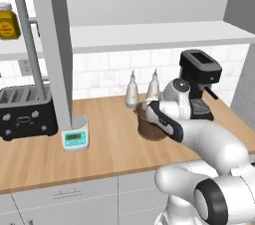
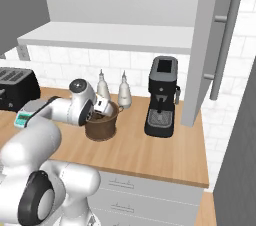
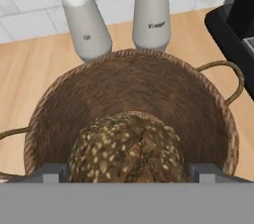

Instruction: Open the cabinet, pick up the bread from the cabinet and place it in the basket. Then move the basket to the dining counter.

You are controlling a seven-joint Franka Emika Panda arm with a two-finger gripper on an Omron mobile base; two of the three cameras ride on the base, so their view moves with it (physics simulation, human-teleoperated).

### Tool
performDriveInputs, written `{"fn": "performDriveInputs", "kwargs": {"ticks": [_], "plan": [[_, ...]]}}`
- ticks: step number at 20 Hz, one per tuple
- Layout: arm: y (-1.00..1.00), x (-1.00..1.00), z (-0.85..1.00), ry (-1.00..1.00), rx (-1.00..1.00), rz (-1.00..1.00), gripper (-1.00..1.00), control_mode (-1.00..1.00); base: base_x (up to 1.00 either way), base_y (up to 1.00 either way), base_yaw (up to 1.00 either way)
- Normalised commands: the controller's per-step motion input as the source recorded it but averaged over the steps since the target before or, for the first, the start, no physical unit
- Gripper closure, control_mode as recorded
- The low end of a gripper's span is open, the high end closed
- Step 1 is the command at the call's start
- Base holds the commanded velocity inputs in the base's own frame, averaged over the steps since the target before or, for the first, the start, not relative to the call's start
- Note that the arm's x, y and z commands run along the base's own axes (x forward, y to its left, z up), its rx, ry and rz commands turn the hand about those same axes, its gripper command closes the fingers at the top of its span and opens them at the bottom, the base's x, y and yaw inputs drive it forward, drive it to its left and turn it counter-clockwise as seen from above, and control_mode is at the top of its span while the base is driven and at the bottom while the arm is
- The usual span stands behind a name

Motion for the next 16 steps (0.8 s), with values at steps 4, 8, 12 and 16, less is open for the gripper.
{"fn": "performDriveInputs", "kwargs": {"ticks": [4, 8, 12, 16], "plan": [[0.00, 0.29, -0.01, 0.00, 0.01, 0.00, 1.00, -1.00, 0.00, 0.00, 0.00], [0.00, 0.34, -0.15, 0.00, 0.00, 0.00, 1.00, -1.00, 0.00, 0.00, 0.00], [0.07, 0.24, -0.24, 0.09, 0.00, 0.00, 1.00, -1.00, 0.00, 0.00, 0.00], [0.05, 0.14, -0.37, 0.13, 0.02, 0.00, 1.00, -1.00, 0.00, 0.00, 0.00]]}}
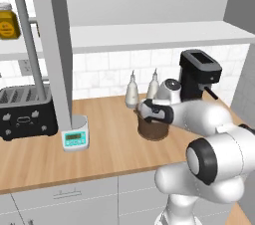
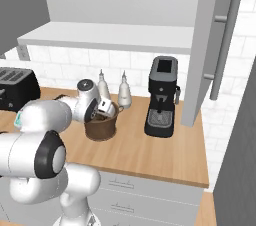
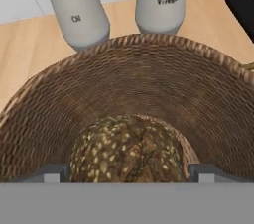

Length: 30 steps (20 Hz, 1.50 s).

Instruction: Open the cabinet, pick up the bread from the cabinet and place it in the basket. Then move the basket to the dining counter.

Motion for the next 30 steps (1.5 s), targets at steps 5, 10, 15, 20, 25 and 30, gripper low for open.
{"fn": "performDriveInputs", "kwargs": {"ticks": [5, 10, 15, 20, 25, 30], "plan": [[0.07, 0.03, -0.16, 0.05, 0.02, 0.00, 1.00, -1.00, 0.00, 0.00, 0.00], [0.02, 0.19, -0.02, 0.02, 0.02, 0.00, 1.00, -1.00, 0.00, 0.00, 0.00], [0.06, 0.28, -0.22, 0.03, 0.00, 0.00, 1.00, -1.00, 0.00, 0.00, 0.00], [0.00, 0.02, -0.19, 0.03, 0.00, 0.00, -1.00, -1.00, 0.00, 0.00, 0.00], [0.00, 0.13, 0.00, 0.00, 0.00, 0.00, -1.00, -1.00, 0.00, 0.00, 0.00], [0.00, 0.02, 0.00, 0.00, 0.00, 0.00, -1.00, -1.00, 0.00, 0.00, 0.00]]}}
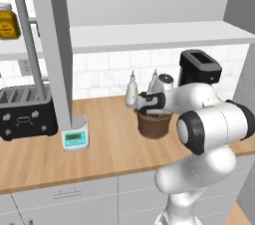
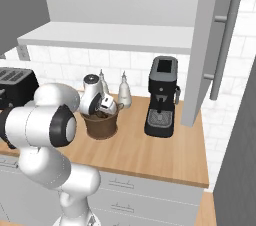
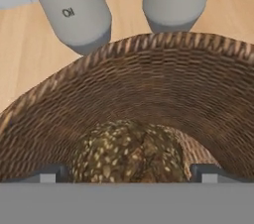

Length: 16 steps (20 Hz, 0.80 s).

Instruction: Open the cabinet, pick up the bread from the cabinet and place it in the basket. Then move the basket to the dining counter.

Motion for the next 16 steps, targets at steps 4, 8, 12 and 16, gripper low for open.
{"fn": "performDriveInputs", "kwargs": {"ticks": [4, 8, 12, 16], "plan": [[0.00, 0.03, 0.00, 0.00, 0.01, 0.00, -1.00, -1.00, 0.00, 0.00, 0.00], [0.00, 0.03, 0.02, -0.05, 0.02, 0.00, -1.00, -1.00, 0.00, 0.00, 0.00], [0.00, 0.00, 0.28, -0.12, 0.01, 0.00, -1.00, -1.00, 0.00, 0.00, 0.00], [0.00, 0.01, 0.33, -0.14, 0.01, 0.01, -1.00, -1.00, 0.00, 0.00, 0.00]]}}
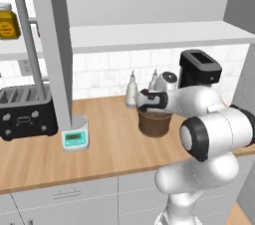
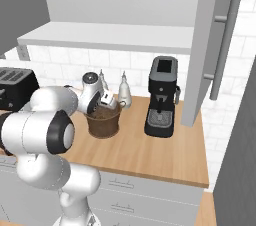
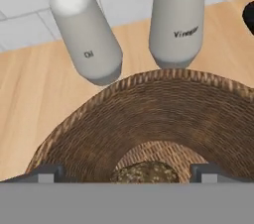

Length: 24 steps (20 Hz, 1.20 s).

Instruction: Open the cabinet, pick up the bread from the cabinet and place it in the basket. Then move the basket to the dining counter.

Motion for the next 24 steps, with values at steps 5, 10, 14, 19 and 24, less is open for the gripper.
{"fn": "performDriveInputs", "kwargs": {"ticks": [5, 10, 14, 19, 24], "plan": [[0.00, -0.40, 0.51, -0.07, 0.01, 0.00, -1.00, -1.00, 0.00, 0.00, 0.00], [-0.06, -0.89, 0.47, 0.00, 0.00, -0.08, -1.00, -1.00, 0.00, 0.00, 0.00], [-0.31, -0.72, 0.41, 0.00, 0.00, -0.20, -1.00, -1.00, 0.00, 0.00, 0.00], [-0.33, -0.44, 0.24, 0.08, 0.03, -0.29, -1.00, -1.00, 0.00, 0.00, 0.00], [0.00, -0.08, 0.04, 0.13, 0.14, -0.16, -1.00, -1.00, 0.00, 0.00, 0.00]]}}
